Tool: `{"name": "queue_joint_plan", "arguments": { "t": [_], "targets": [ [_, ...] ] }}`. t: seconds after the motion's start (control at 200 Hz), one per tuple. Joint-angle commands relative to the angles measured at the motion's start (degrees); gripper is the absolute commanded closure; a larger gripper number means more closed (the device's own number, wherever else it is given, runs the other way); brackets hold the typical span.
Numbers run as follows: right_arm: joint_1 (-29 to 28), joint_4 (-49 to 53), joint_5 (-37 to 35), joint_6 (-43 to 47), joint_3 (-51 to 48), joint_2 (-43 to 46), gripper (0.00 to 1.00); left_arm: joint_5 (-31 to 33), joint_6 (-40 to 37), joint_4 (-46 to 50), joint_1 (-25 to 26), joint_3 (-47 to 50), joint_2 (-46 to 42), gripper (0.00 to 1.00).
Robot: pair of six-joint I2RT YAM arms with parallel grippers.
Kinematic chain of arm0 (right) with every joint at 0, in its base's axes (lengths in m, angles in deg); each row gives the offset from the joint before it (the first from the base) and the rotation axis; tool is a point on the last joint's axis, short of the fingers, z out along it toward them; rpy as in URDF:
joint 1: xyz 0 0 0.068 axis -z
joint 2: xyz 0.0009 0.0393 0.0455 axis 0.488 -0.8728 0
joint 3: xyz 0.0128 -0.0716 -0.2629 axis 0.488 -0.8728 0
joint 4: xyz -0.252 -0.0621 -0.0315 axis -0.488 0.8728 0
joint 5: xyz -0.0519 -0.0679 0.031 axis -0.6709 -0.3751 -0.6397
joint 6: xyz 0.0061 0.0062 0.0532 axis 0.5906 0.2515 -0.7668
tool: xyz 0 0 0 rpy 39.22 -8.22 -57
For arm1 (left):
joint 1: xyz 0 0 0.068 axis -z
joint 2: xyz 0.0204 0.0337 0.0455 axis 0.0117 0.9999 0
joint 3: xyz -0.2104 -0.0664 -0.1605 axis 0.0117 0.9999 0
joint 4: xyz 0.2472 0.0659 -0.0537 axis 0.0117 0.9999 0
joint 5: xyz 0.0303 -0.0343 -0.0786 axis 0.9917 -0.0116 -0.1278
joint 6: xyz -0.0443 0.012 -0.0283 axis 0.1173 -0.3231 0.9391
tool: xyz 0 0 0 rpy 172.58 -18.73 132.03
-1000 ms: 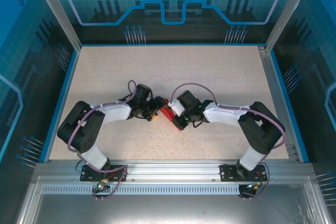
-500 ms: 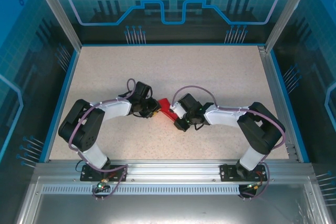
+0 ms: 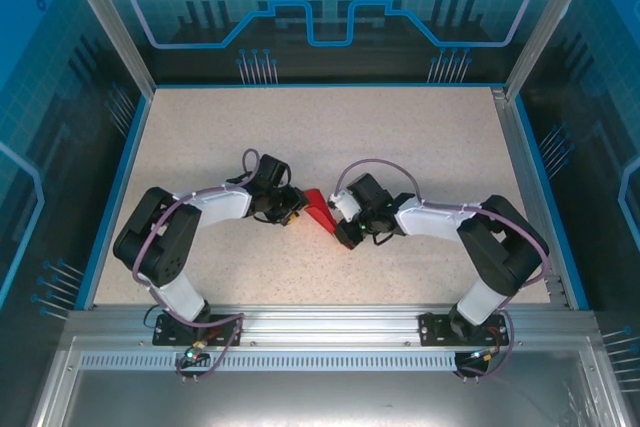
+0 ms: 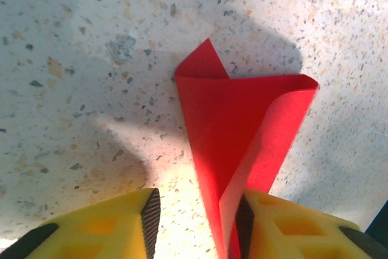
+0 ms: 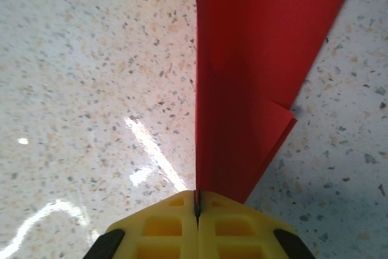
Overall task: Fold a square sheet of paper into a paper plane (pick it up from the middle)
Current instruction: Fold the wing for the fifth time at the center of the table.
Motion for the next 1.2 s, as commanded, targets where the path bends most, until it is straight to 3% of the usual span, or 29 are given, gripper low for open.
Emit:
{"name": "queue_joint_plan", "arguments": {
  "t": [0.0, 0.295, 0.55, 0.86, 1.195],
  "targets": [
    [1.7, -2.4, 8.5, -3.0, -0.7, -0.7, 0.99, 1.9, -1.7, 2.2, -0.6, 0.4, -4.4, 0.54],
    [3.5, -6.9, 12.9, -7.3, -3.1, -4.3, 0.97, 4.9, -1.8, 4.7, -0.5, 3.9, -11.2, 0.49],
    [6.2, -9.6, 18.3, -11.4, -3.6, -8.2, 0.97, 1.4, -2.5, 0.7, 0.0, 6.0, -13.6, 0.47],
    [10.7, -14.0, 28.8, -16.9, -4.6, -10.5, 0.97, -2.0, -4.1, -6.5, 3.0, 6.6, -11.5, 0.53],
    [13.3, -14.1, 33.2, -18.0, -4.2, -11.1, 0.97, -7.0, -5.0, -15.5, 6.7, 3.5, -4.5, 0.56]
  ]
}}
